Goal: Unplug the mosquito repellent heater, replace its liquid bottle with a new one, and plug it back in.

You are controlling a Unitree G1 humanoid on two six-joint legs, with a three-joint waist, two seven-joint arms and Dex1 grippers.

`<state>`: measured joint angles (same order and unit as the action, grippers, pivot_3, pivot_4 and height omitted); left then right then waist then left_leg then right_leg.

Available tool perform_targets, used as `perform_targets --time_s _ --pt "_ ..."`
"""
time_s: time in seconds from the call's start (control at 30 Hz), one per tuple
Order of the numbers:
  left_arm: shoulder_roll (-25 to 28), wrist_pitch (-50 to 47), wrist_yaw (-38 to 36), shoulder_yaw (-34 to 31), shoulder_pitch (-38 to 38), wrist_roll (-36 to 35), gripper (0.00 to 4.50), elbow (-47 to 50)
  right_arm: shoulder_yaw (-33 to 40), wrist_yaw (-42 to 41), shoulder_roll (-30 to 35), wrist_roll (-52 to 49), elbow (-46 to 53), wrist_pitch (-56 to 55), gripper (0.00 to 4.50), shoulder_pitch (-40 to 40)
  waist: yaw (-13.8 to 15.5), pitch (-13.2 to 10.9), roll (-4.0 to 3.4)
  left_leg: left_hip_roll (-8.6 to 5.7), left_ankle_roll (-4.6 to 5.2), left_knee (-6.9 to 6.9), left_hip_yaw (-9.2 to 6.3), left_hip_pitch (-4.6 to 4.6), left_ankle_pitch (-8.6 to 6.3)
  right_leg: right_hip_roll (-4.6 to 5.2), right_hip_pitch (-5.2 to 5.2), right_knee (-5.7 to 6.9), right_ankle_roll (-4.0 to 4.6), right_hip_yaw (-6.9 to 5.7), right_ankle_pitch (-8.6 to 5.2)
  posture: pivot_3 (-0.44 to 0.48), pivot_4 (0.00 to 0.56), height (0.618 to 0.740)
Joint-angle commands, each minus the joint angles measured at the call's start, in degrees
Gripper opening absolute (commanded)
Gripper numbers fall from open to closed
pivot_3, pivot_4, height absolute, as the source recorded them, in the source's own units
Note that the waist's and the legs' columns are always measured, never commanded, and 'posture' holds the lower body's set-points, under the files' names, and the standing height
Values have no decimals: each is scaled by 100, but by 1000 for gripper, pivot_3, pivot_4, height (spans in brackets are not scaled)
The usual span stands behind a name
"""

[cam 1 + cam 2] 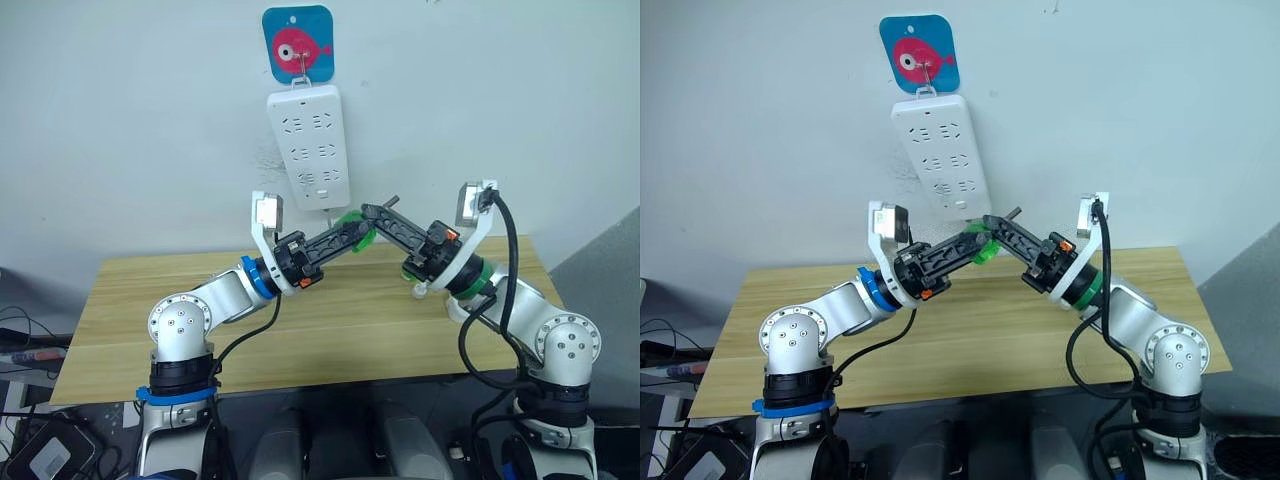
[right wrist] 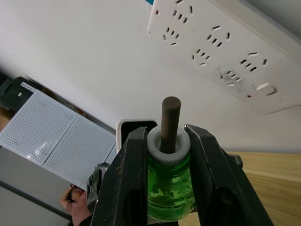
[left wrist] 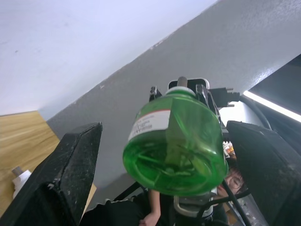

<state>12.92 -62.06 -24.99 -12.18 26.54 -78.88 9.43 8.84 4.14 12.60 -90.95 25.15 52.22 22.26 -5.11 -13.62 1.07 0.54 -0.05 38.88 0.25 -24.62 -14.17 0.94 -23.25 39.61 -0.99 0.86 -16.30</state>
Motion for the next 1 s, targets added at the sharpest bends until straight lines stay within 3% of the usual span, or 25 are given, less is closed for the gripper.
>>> perform_targets --time_s 0.03,0.13,0.2,0.6,0.9,0.97,1.0 --pt "-14 100 59 -59 40 -236 3645 58 -94 66 46 -242 292 -246 820 -35 1 0 0 0 0 0 0 0 0 0 0 0 0 0 0 -182 199 740" --pt "32 84 48 -21 -9 -334 2720 79 -175 153 55 -344 315 -402 820 -55 1 0 0 0 0 0 1 0 0 0 0 -1 -1 1 -1 -182 199 740" --pt "65 69 37 11 -47 -381 2353 110 -216 189 75 -407 322 -470 820 -60 1 0 0 1 0 0 1 0 0 -1 0 -2 -1 2 -1 -182 199 740" --pt "237 141 118 58 -48 -496 2354 -7 -355 509 -37 -666 288 -956 820 6 4 0 0 1 0 -1 0 -1 0 -2 0 -4 -1 2 -1 -175 193 740" --pt "379 77 66 73 -56 -620 2352 -71 -164 691 -7 -502 253 -1375 3893 -47 4 1 0 1 0 -2 1 -3 0 -2 -1 -7 -2 3 -1 -178 189 740" --pt "424 26 45 70 -77 -661 2352 -91 -69 672 113 -487 229 -1441 4496 -66 5 1 0 1 0 -1 0 -3 0 -2 -1 -7 -2 3 -1 -178 188 740" --pt "446 8 32 70 -86 -657 2352 -105 -26 667 208 -429 220 -1453 4500 -73 6 1 0 1 0 -2 1 -3 0 -2 -1 -7 -2 3 -1 -178 188 740"
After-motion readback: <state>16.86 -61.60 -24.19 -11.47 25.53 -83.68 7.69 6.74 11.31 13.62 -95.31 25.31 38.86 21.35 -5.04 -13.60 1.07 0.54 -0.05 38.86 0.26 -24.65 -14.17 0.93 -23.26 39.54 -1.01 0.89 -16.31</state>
